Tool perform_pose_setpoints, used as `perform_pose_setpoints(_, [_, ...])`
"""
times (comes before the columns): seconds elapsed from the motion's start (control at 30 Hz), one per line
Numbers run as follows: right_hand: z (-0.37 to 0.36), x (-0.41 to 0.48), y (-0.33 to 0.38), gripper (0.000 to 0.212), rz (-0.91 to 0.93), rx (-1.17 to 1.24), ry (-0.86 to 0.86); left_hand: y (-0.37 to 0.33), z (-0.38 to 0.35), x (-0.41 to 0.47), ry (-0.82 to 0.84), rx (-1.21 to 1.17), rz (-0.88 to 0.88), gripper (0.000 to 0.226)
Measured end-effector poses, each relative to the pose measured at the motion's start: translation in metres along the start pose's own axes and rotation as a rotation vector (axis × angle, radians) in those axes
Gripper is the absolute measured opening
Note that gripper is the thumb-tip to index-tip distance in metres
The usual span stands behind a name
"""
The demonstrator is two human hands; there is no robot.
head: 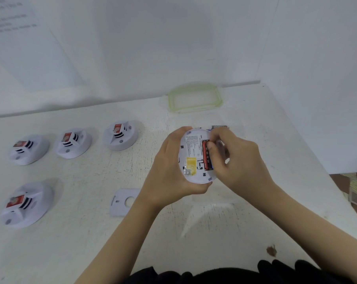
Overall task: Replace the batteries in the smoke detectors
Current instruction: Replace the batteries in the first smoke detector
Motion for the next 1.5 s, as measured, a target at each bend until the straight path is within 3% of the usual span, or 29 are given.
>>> perform_pose_setpoints(0.7, [-0.005,0.001,-0.01,0.01,-0.014,0.111,0.052,-0.002,-0.002,0.001,-0.002,-0.029,-0.023,0.09])
perform_pose_setpoints(1.03, [0.0,0.001,-0.005,0.009,0.025,0.055,-0.013,-0.011,-0.003,0.004,-0.003,0.064,-0.077,0.096])
perform_pose_setpoints(1.5, [-0.002,0.004,-0.008,0.003,0.032,0.078,0.052,-0.006,-0.006,0.005,0.0,0.044,-0.05,0.097])
Point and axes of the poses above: each hand's wrist, its own x-axis towards the middle knuckle, its own z-axis out of the back of the hand, y = z × x, the point moved 10 cm from there along x, towards the middle knuckle, and after that the axes turned 9 degrees about -z, right-handed, at the moved point
